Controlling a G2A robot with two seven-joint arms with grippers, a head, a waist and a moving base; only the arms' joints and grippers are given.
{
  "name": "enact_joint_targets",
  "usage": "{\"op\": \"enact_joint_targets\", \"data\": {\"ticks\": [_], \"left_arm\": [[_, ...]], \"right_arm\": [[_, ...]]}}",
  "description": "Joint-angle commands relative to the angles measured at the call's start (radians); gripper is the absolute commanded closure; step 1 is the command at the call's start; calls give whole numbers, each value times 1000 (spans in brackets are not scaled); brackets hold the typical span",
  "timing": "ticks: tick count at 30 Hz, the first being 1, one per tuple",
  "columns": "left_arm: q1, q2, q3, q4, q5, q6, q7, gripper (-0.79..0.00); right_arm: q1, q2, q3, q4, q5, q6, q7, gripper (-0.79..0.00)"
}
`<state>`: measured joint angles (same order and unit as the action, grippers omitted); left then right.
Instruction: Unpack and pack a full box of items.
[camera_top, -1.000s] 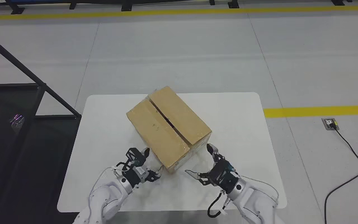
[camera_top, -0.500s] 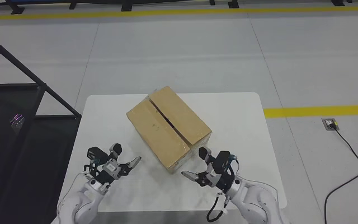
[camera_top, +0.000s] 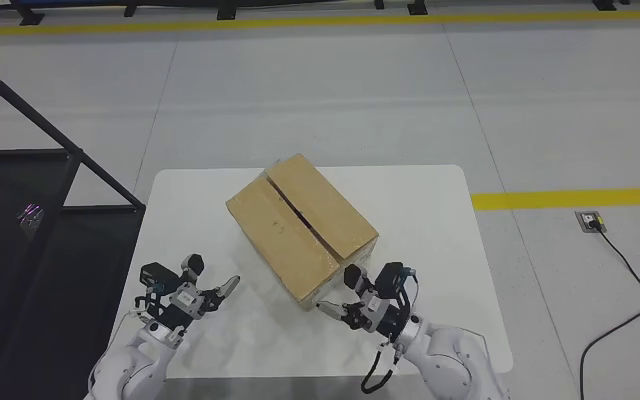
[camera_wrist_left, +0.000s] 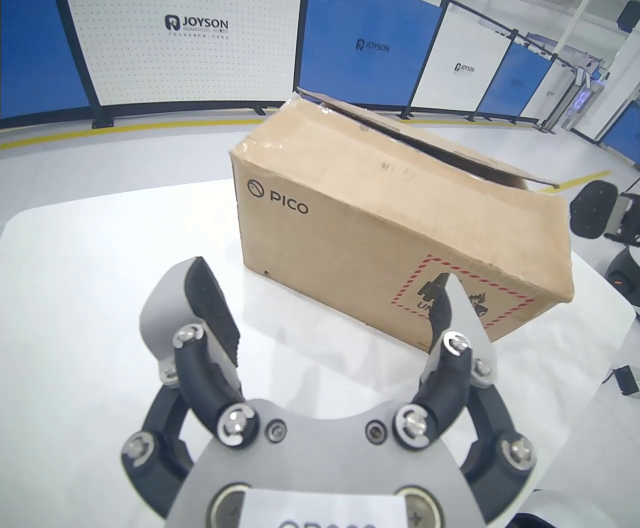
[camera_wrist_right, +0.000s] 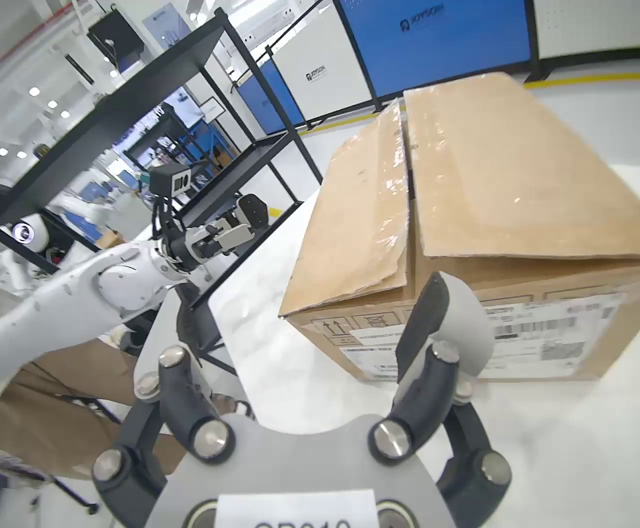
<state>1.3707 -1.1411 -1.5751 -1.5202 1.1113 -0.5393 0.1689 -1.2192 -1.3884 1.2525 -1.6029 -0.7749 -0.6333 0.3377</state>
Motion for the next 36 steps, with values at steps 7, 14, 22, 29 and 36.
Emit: {"op": "enact_joint_targets", "data": {"ticks": [7, 14, 22, 29, 36], "left_arm": [[3, 0, 8, -6, 5, 7, 15, -785], [2, 1, 10, -7, 11, 5, 23, -785], [1, 2, 11, -5, 16, 3, 30, -785], [-1, 3, 13, -5, 17, 2, 33, -785], [-2, 4, 13, -6, 19, 5, 36, -785]], "right_arm": [[74, 8, 2, 57, 266, 41, 184, -785], [123, 10, -18, 102, 334, 65, 223, -785], [157, 17, -45, 125, 419, -2, 279, -785], [179, 15, -90, 130, 380, 26, 250, -785], [180, 10, -130, 121, 281, 77, 157, -385]]}}
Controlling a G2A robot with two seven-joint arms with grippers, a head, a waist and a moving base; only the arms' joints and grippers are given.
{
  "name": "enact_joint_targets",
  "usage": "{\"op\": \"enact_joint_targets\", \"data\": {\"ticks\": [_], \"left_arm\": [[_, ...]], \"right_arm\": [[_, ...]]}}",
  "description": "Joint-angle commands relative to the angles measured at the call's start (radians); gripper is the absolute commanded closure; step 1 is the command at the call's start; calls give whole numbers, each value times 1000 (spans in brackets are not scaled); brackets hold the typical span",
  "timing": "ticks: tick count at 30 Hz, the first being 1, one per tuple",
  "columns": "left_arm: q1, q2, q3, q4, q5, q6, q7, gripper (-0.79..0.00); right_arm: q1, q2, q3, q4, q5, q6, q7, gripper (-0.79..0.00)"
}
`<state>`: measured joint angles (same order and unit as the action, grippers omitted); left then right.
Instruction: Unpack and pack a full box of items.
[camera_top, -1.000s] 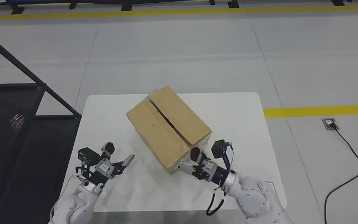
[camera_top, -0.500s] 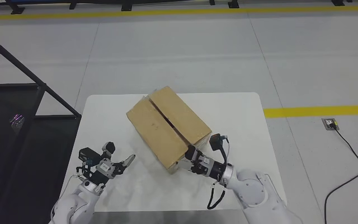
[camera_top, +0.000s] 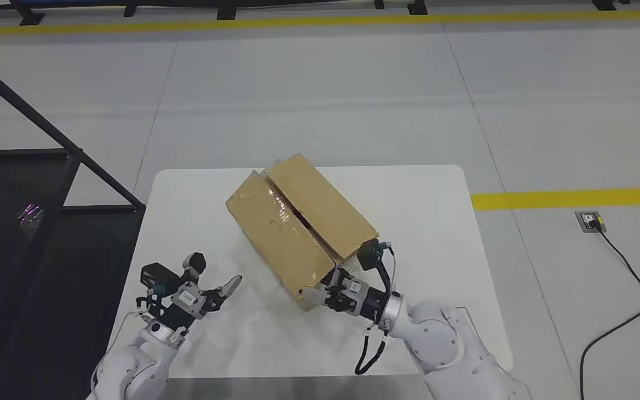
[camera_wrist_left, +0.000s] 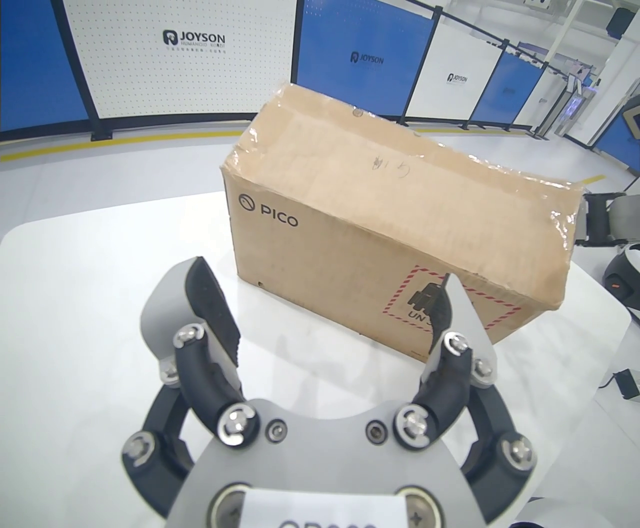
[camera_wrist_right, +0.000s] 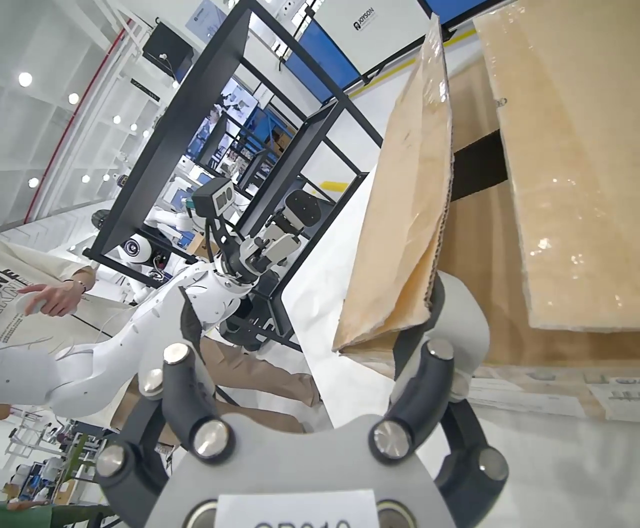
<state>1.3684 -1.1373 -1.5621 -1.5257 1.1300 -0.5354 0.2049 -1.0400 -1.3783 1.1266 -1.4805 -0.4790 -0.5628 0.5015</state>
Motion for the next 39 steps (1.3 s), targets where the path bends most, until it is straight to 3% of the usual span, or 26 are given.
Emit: {"op": "enact_joint_targets", "data": {"ticks": [1, 5, 8, 14, 20, 29, 39], "left_arm": [[0, 0, 0, 0, 0, 1, 2, -785], [4, 1, -5, -3, -2, 1, 9, -785], [6, 2, -8, -5, -4, 2, 12, -785], [8, 3, -14, -7, -5, 8, 16, -785], [9, 3, -27, -7, -24, 30, 27, -785], [-7, -6, -41, 26, -97, 157, 26, -785], [-29, -16, -46, 60, -165, 274, 11, -785]], "right_arm": [[0, 0, -9, -2, -21, 11, -14, -372], [0, -1, -19, -1, -60, 42, -56, -262], [0, -2, -26, 0, -93, 48, -91, -234], [2, -1, -32, 14, -103, 38, -117, 0], [5, 7, -29, 20, -98, -31, -86, 0], [-22, 30, 6, 0, -103, -159, -40, 0], [-64, 56, 62, -40, -107, -202, -23, 0]]}}
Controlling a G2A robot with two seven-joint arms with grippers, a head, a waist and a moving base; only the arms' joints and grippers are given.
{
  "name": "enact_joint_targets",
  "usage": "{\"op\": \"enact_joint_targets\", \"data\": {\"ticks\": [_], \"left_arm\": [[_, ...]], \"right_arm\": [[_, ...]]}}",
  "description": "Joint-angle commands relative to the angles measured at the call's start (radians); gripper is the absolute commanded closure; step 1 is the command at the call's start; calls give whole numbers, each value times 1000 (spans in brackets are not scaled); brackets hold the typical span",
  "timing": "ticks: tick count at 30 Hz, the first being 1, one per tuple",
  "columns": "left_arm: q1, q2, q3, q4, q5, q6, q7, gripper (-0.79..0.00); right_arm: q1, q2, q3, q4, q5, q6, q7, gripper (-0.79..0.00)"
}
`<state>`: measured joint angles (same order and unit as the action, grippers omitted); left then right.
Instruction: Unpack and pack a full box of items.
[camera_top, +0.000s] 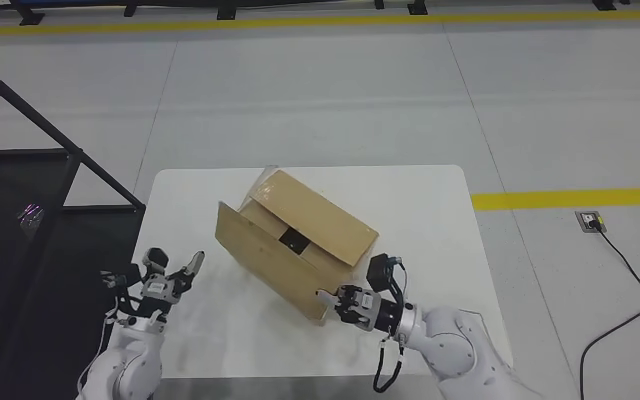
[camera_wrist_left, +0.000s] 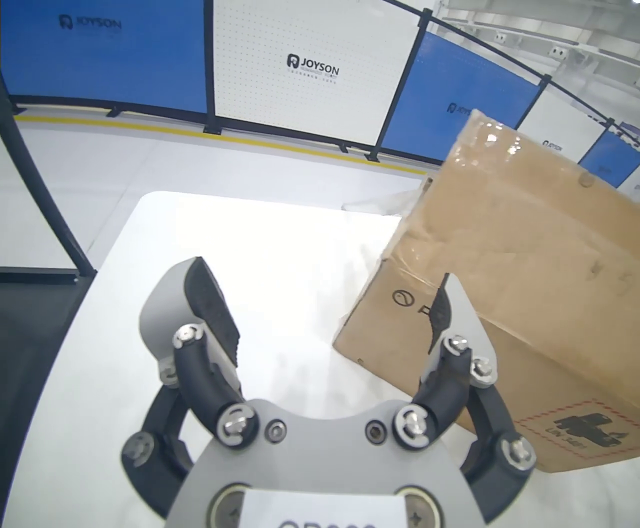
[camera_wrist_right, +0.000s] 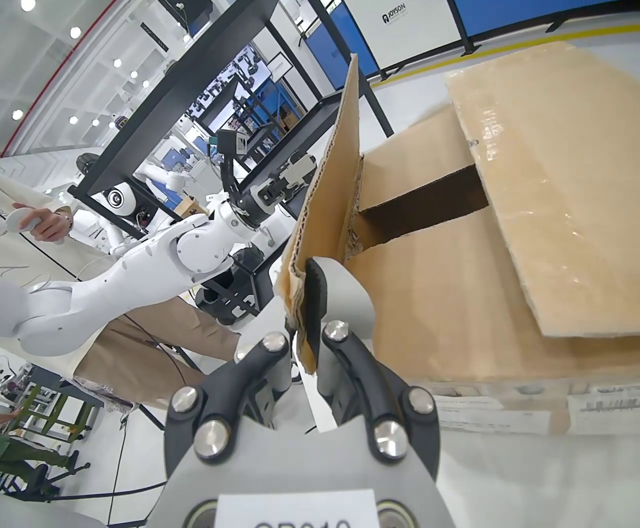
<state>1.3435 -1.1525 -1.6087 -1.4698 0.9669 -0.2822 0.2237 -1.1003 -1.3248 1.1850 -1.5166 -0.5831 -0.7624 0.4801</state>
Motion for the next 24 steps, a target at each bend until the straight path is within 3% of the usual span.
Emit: {"op": "enact_joint_targets", "data": {"ticks": [1, 11, 24], "left_arm": [[-10, -2, 3, 8, -2, 40, -18, -785], [-80, -10, 38, 45, 30, 151, -115, -785], [-190, -15, 85, 147, 61, 102, -175, -785]], "right_arm": [[-7, 4, 8, -8, -6, -4, -2, 0], [-18, 18, 31, -20, -5, 0, -32, 0], [-44, 36, 60, -39, -11, -7, -60, 0]]}}
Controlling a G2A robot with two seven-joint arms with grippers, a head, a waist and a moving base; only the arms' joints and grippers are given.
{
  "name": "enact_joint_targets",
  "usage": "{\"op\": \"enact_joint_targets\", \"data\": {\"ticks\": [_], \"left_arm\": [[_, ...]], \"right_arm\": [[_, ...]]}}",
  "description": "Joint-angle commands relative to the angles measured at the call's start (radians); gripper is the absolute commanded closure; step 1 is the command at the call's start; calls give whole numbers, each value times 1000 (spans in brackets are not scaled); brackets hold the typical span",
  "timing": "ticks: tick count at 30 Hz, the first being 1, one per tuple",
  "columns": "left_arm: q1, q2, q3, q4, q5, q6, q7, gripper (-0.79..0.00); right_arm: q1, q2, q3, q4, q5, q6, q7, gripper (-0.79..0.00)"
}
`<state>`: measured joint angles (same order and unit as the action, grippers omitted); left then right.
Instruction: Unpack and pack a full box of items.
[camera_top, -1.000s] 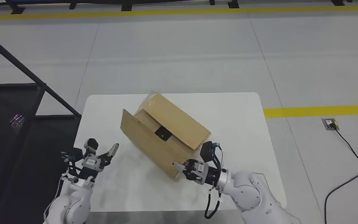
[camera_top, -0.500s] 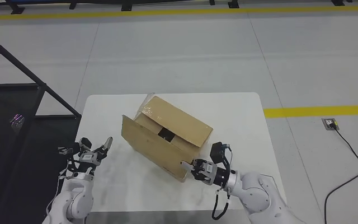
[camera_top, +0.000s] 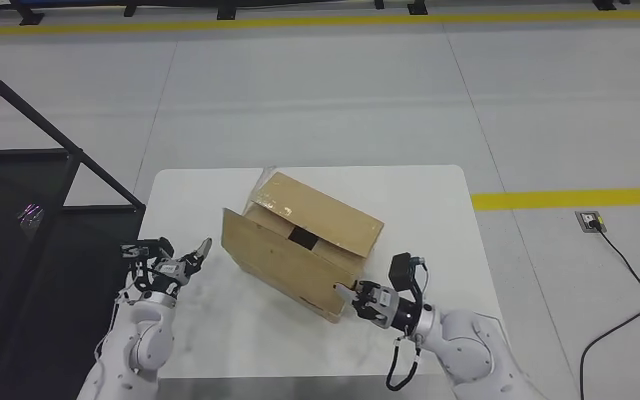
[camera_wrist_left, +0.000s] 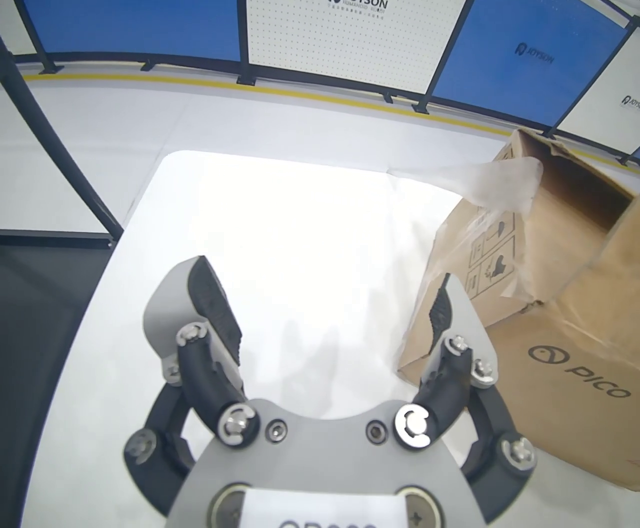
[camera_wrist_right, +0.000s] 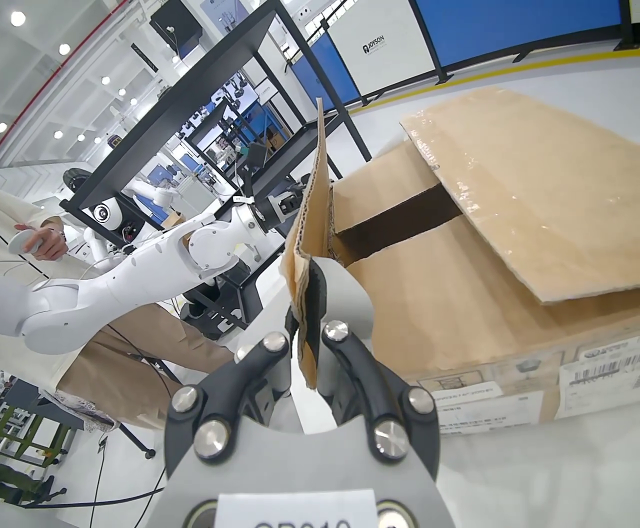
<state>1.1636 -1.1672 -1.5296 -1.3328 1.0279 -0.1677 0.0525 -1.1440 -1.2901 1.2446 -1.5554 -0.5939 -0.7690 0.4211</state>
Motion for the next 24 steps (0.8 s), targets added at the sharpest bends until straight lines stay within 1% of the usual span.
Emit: {"op": "enact_joint_targets", "data": {"ticks": [1, 5, 10, 11, 12, 13, 14, 15, 20, 24], "left_arm": [[-18, 0, 10, 18, 8, -19, -6, -785], [-47, -2, 32, 44, 39, -44, -5, -785], [-63, -2, 44, 59, 53, -66, -3, -785], [-65, -2, 45, 61, 56, -69, -4, -785], [-68, -2, 47, 64, 59, -73, -5, -785], [-71, -2, 48, 67, 63, -75, -6, -785], [-73, -2, 49, 69, 66, -80, -6, -785], [-74, -1, 50, 71, 68, -84, -8, -785], [-77, 0, 54, 78, 82, -103, -6, -785], [-72, 0, 56, 75, 86, -114, -2, -785]], "right_arm": [[-2, 2, 1, 1, 1, 0, -4, 0], [-6, 6, 4, 2, 0, 3, -8, 0], [-14, 12, 8, 0, 2, 2, -12, 0], [-16, 13, 10, -2, 1, 3, -14, -58], [-19, 15, 11, -3, -1, 4, -15, -252], [-21, 16, 12, -5, -3, 6, -18, -480], [-24, 17, 13, -8, -7, 8, -21, -763], [-27, 18, 15, -11, -10, 9, -26, -785], [-38, 23, 23, -18, -15, 3, -46, -785], [-56, 28, 44, -27, -16, -20, -100, -785]]}}
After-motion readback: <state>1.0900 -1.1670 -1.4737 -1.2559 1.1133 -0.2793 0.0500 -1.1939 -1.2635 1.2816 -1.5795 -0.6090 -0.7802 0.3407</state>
